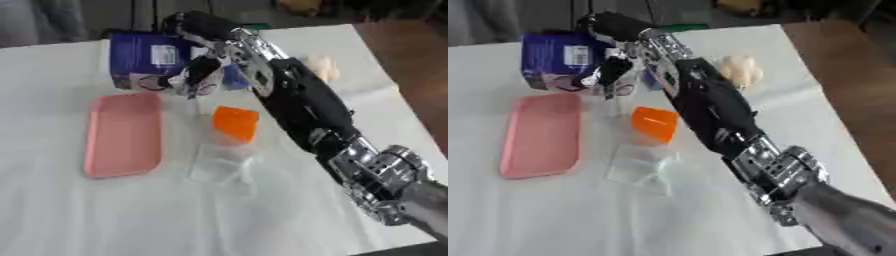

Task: Pick up objects on the table and place them in the box.

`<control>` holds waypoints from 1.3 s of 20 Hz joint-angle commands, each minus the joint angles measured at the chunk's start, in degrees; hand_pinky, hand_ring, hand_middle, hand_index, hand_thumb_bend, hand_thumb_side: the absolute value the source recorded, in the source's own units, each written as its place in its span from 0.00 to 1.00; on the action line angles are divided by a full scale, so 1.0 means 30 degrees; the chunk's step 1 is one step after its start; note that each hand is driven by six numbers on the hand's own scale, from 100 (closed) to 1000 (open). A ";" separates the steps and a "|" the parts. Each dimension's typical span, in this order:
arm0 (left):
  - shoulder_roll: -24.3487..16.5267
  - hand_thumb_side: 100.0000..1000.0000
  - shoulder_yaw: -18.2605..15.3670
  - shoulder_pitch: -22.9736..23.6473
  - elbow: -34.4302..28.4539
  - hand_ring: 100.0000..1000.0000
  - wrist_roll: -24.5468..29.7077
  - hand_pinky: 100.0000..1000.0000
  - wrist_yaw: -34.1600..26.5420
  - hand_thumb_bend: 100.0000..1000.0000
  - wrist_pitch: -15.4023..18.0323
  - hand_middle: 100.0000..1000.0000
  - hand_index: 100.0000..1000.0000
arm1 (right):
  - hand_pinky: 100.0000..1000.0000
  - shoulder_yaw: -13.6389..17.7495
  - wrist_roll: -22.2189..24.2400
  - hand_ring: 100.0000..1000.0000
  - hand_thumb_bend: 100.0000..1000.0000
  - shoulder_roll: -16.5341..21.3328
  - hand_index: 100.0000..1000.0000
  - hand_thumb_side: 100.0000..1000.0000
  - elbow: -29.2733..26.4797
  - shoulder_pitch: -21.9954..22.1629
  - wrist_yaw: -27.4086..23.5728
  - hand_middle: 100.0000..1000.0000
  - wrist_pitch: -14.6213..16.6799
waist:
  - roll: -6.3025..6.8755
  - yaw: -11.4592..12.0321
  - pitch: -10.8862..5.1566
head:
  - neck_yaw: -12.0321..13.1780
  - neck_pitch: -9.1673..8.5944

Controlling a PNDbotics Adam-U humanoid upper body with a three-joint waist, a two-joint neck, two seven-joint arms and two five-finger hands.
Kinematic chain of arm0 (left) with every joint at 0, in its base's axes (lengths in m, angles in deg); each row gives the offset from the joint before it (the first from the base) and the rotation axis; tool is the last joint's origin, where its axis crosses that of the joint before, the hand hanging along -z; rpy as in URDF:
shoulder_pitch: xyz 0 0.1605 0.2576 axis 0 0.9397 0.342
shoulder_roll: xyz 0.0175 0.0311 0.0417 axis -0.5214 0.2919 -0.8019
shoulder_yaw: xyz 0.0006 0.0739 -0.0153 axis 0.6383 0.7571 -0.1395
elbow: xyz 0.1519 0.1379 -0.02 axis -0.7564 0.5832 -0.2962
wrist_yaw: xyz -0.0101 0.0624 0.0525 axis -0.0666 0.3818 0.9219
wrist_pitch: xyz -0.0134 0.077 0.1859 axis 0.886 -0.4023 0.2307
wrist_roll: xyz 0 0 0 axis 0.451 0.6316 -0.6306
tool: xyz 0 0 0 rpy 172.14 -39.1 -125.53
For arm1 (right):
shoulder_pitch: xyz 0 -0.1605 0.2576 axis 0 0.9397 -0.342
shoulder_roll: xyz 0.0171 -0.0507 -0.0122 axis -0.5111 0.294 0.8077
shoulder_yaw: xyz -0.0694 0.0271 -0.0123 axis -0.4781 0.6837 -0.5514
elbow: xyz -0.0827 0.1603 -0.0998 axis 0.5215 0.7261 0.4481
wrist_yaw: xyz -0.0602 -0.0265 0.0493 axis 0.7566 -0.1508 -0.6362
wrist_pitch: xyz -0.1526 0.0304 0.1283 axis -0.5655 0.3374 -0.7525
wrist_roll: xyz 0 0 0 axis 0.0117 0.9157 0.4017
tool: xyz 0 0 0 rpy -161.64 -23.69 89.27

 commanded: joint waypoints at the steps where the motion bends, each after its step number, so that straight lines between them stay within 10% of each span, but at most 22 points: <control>1: -0.0146 0.87 0.0035 -0.0300 -0.0203 0.60 0.0107 0.58 -0.0137 0.09 0.0000 0.69 0.82 | 0.58 -0.0295 0.0003 0.47 0.01 -0.0146 0.52 0.54 -0.0844 -0.0228 0.0971 0.68 0.0744 | 0.0028 0.0054 -0.0457 | -0.0043 -0.0127; 18: -0.0104 0.86 0.0087 -0.0385 -0.0294 0.60 0.0242 0.58 -0.0233 0.09 -0.0040 0.70 0.82 | 0.66 -0.0988 -0.0649 0.53 0.01 -0.0909 0.55 0.56 -0.0842 0.0505 0.2932 0.70 0.3598 | -0.0017 0.0305 -0.0524 | 0.0052 -0.0144; 26: -0.0068 0.86 0.0163 -0.0462 -0.0334 0.60 0.0317 0.58 -0.0307 0.09 -0.0054 0.70 0.82 | 0.75 -0.1423 -0.1333 0.65 0.11 -0.0831 0.74 0.61 -0.1781 0.0404 0.3229 0.73 0.5701 | -0.0032 0.0500 -0.0518 | 0.0056 -0.0177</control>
